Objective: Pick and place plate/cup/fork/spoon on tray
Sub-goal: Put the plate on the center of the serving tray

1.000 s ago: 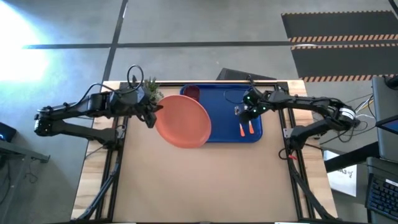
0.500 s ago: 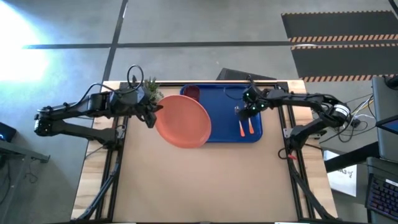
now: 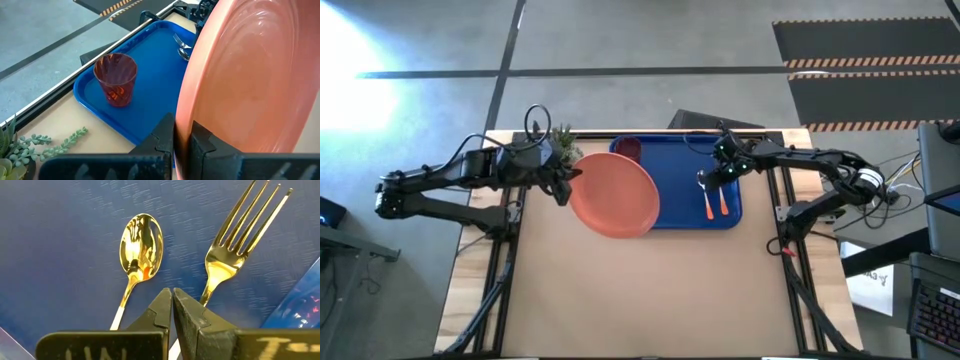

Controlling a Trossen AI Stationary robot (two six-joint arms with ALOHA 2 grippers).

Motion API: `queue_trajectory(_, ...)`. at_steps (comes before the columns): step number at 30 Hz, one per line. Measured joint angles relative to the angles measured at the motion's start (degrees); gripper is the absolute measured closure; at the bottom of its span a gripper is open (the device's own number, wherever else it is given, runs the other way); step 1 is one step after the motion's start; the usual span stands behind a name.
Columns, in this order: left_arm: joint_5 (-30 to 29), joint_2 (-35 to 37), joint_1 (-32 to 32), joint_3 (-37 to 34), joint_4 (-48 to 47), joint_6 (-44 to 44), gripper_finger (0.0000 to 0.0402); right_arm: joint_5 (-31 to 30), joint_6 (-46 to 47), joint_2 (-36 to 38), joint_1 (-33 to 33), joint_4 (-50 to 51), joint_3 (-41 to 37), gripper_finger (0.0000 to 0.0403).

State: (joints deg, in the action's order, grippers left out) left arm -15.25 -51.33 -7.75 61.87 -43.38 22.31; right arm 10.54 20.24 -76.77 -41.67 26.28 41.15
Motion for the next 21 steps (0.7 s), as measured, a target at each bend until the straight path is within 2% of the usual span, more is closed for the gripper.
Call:
queue_trajectory(13, 0.0, 0.0, 0.1, 0.0, 0.0, 0.0, 0.0401, 3.4, 0.2, 0.0, 0.0, 0.0, -0.8, 0.0394)
queue_trajectory(21, 0.0, 0.0, 0.1, 0.0, 0.3, 0.0, 0.0401, 2.4, 0.1, 0.0, 0.0, 0.0, -0.9, 0.0394)
